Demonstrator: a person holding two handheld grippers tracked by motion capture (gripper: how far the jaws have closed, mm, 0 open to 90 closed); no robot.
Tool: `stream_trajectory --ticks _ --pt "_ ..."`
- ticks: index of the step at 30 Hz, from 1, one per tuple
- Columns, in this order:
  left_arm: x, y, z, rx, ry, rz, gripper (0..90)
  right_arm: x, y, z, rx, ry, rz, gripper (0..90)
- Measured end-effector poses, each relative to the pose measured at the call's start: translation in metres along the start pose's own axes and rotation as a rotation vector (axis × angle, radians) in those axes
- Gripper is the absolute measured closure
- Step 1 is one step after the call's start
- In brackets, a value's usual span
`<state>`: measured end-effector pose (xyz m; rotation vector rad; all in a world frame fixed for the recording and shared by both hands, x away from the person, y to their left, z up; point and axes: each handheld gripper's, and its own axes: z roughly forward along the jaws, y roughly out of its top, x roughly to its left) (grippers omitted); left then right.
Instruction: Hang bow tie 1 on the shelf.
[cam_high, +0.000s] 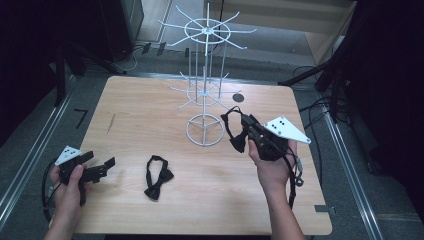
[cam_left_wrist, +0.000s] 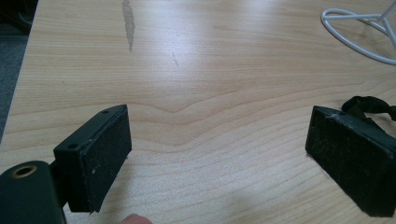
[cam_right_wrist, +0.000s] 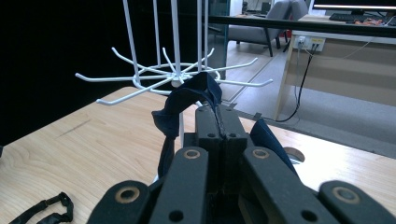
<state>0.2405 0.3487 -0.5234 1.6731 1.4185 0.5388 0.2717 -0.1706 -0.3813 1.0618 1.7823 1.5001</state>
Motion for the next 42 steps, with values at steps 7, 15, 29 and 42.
stream_trajectory --ticks 7,15,29,42 --pt "0.0 0.0 0.0 -0.001 0.001 0.0 7.7 0.001 0.004 0.002 -0.002 0.001 -0.006 90.0" --pt "0.0 0.0 0.0 -0.001 0.0 0.0 7.7 0.001 0.007 0.008 0.004 0.003 -0.008 90.0" --pt "0.0 0.0 0.0 -0.002 0.0 -0.001 7.7 -0.005 0.011 0.023 0.024 0.009 0.015 90.0" --pt "0.0 0.0 0.0 0.0 -0.002 -0.001 7.7 -0.007 0.011 0.037 0.055 0.012 0.017 90.0"
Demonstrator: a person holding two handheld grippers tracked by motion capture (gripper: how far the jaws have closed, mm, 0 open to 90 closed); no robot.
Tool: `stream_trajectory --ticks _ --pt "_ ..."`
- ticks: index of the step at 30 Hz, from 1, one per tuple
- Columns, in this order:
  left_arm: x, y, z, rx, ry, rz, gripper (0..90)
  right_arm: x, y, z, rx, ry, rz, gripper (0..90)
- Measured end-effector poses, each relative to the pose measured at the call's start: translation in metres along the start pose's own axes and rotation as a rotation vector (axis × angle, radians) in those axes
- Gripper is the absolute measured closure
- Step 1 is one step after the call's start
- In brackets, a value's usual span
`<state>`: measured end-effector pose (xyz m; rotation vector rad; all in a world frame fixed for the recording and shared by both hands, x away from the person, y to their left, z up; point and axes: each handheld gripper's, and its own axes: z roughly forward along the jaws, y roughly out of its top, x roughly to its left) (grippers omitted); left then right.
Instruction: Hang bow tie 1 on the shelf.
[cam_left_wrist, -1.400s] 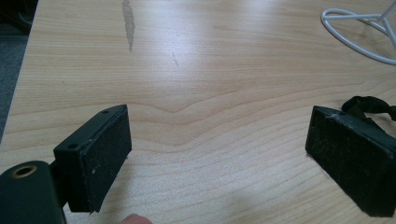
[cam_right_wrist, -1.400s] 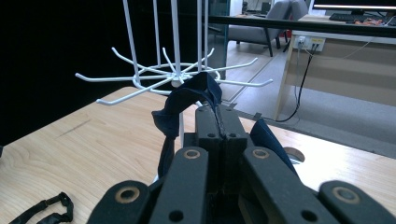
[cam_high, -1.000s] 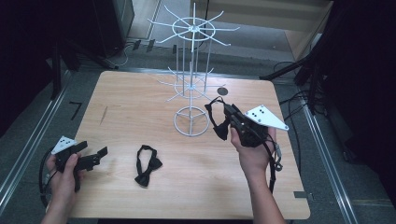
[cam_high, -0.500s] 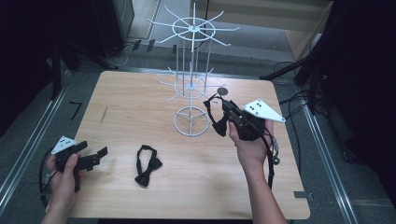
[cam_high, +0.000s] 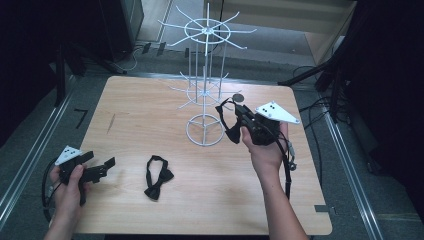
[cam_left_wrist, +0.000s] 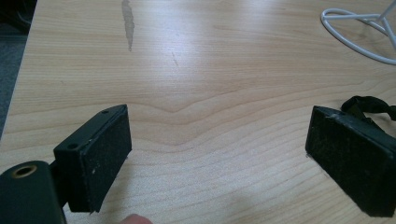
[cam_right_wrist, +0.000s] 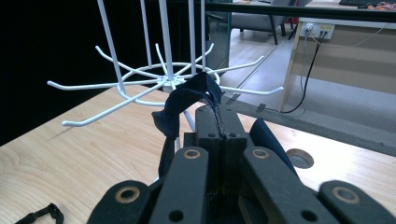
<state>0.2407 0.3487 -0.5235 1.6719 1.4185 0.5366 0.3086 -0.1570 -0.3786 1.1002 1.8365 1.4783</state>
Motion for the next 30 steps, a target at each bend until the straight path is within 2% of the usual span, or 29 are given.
stream_trajectory --ticks 24,30 --pt "0.0 0.0 0.0 -0.001 0.0 -0.001 7.7 -0.009 -0.007 0.021 0.038 0.011 0.034 90.0" --pt "0.0 0.0 0.0 -0.001 0.0 0.0 7.7 -0.011 -0.011 0.027 0.042 0.031 0.052 90.0"
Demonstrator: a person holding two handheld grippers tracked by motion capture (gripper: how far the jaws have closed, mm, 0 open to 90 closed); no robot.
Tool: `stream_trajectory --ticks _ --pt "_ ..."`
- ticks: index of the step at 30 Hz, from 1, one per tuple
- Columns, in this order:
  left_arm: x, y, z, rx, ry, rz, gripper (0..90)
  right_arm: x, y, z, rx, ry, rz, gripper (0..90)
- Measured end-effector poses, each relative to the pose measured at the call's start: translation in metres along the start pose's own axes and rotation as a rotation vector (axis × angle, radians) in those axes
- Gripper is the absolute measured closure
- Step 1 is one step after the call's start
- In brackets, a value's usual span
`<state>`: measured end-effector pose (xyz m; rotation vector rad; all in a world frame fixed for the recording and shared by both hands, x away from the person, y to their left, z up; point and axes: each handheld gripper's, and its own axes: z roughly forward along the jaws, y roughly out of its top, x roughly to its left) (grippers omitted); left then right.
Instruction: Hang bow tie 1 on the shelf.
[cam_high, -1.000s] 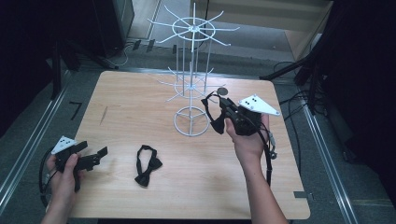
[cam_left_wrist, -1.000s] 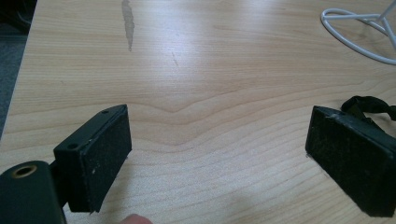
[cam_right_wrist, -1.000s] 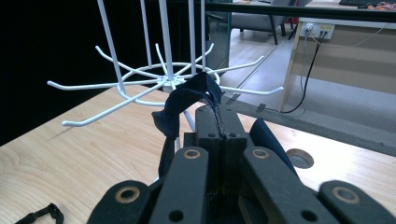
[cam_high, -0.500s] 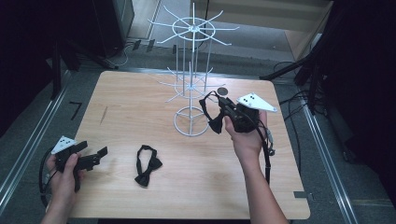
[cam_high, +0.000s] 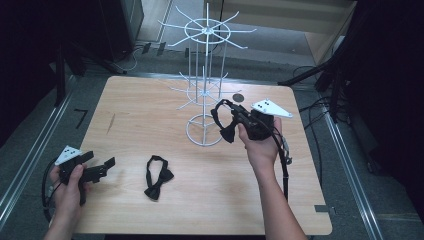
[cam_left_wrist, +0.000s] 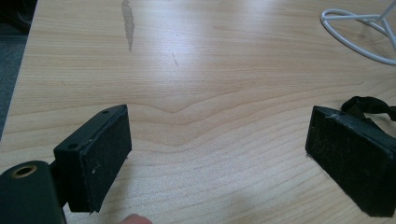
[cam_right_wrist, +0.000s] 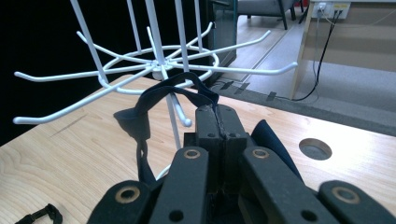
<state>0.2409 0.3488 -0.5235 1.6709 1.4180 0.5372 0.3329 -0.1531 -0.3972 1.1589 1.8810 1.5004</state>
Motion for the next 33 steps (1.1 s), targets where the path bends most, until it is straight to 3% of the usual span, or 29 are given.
stream_trajectory --ticks 18,28,33 --pt "0.0 0.0 0.0 0.002 0.0 0.003 7.7 -0.004 -0.016 0.019 0.002 0.038 0.077 90.0" --pt "0.0 0.0 0.0 0.002 -0.001 0.003 7.7 -0.004 -0.017 0.023 0.003 0.063 0.082 89.8" --pt "0.0 0.0 0.0 0.001 0.001 0.004 7.7 -0.003 -0.018 0.018 -0.01 0.072 0.083 81.0"
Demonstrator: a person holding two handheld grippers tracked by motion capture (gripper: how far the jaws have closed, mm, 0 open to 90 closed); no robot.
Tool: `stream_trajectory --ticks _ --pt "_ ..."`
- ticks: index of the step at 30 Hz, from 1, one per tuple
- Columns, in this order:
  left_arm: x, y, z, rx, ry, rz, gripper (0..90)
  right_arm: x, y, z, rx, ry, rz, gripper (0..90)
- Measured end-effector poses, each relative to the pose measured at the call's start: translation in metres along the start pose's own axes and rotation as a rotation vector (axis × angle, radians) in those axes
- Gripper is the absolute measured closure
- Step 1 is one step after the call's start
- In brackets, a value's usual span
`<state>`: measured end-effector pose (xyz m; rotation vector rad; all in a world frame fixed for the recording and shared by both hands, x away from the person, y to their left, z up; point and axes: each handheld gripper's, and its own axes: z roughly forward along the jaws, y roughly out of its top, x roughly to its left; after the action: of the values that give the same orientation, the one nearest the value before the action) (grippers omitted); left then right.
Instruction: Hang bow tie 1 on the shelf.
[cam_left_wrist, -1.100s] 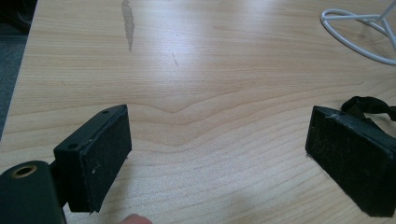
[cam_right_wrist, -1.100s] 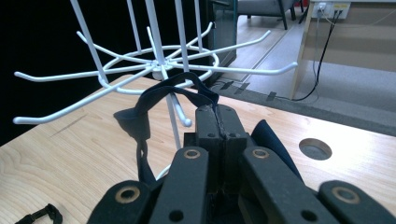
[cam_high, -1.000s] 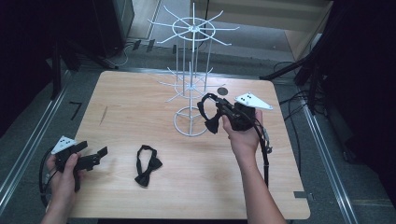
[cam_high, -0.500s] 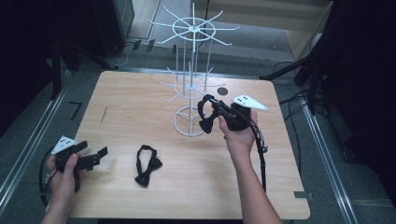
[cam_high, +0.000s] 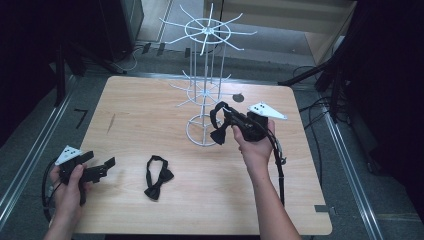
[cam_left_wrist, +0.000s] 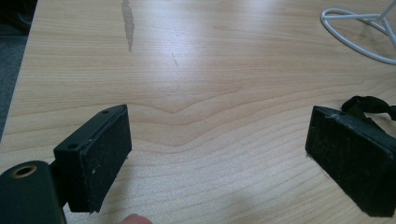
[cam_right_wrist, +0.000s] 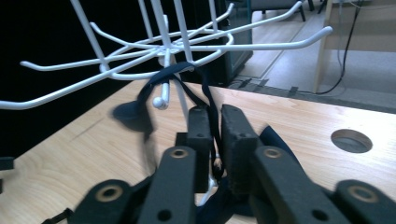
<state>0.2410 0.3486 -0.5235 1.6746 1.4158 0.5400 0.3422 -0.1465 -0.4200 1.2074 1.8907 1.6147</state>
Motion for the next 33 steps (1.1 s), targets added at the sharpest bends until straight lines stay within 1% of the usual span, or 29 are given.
stream_trajectory --ticks 3,4,6,7,10,13,16,18,26,33 --pt "0.0 0.0 0.0 0.0 0.0 0.002 7.7 0.0 -0.002 -0.004 -0.002 -0.005 -0.001 76.1" --pt "0.0 0.0 0.0 0.0 0.0 0.001 7.7 0.0 -0.003 -0.005 -0.005 -0.001 0.0 73.7" --pt "0.0 0.0 0.0 0.002 0.0 0.004 7.7 0.001 -0.005 -0.008 -0.011 -0.007 -0.003 68.9" --pt "0.0 0.0 0.0 0.002 -0.001 0.003 7.7 0.001 -0.005 -0.009 -0.005 -0.011 -0.007 66.9" --pt "0.0 0.0 0.0 0.003 0.0 0.0 7.7 0.003 -0.008 -0.013 -0.008 -0.019 -0.021 60.3" --pt "0.0 0.0 0.0 0.005 0.0 0.005 7.7 0.004 -0.011 -0.016 -0.009 -0.02 -0.029 56.6" --pt "0.0 0.0 0.0 0.004 0.0 0.003 7.7 0.006 -0.016 -0.019 0.003 -0.027 -0.037 53.5" --pt "0.0 0.0 0.0 0.004 0.0 0.004 7.7 0.008 -0.02 -0.02 0.006 -0.035 -0.05 52.7" --pt "0.0 0.0 0.0 0.004 0.001 0.004 7.7 0.014 -0.03 -0.026 0.02 -0.032 -0.068 52.2" --pt "0.0 0.0 0.0 0.007 0.0 0.004 7.7 0.02 -0.038 -0.029 0.038 -0.024 -0.069 52.2"
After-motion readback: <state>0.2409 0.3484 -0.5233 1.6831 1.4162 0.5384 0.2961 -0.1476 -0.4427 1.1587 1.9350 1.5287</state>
